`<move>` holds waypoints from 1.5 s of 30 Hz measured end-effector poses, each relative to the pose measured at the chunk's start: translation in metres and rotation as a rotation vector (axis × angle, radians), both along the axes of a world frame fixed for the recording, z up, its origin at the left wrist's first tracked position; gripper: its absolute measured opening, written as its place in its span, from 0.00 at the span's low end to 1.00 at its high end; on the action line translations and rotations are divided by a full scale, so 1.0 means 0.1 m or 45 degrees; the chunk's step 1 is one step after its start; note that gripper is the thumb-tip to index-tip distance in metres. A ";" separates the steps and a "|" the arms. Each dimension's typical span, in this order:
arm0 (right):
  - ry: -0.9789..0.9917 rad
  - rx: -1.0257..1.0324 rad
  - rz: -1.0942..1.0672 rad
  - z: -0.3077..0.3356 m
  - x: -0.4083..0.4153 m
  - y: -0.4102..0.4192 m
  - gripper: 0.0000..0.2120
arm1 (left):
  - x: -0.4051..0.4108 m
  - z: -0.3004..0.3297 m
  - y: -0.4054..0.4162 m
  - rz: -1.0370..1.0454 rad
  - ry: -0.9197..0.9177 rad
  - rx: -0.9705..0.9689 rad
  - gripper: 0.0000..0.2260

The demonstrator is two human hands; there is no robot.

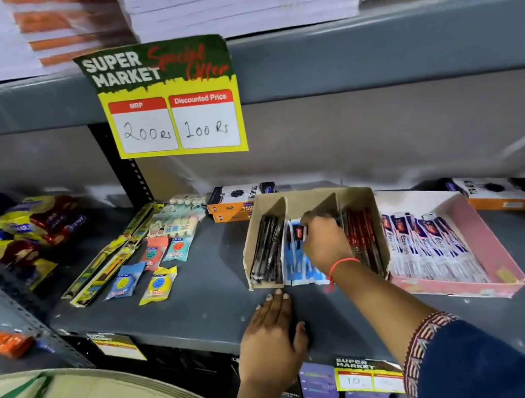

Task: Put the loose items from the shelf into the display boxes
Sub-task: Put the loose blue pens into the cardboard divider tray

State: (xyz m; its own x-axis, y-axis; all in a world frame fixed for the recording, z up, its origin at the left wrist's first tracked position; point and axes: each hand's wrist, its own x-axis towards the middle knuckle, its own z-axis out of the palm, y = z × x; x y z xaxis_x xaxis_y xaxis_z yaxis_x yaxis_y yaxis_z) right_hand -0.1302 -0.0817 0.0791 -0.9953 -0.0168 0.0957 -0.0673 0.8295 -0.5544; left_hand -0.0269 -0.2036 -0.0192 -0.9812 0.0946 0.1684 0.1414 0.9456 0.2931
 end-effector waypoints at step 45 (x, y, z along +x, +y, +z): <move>-0.478 -0.270 -0.832 -0.37 0.68 3.25 0.20 | 0.29 0.06 2.06 -0.066 -0.142 -0.223 0.46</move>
State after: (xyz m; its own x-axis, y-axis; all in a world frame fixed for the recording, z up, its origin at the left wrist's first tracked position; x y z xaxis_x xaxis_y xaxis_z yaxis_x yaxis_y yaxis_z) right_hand -0.0622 0.2433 0.0423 -0.7632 0.5650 -0.3137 0.6218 0.5098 -0.5945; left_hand 0.0022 0.0027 -0.0133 -0.9859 0.1635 0.0353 0.1669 0.9758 0.1414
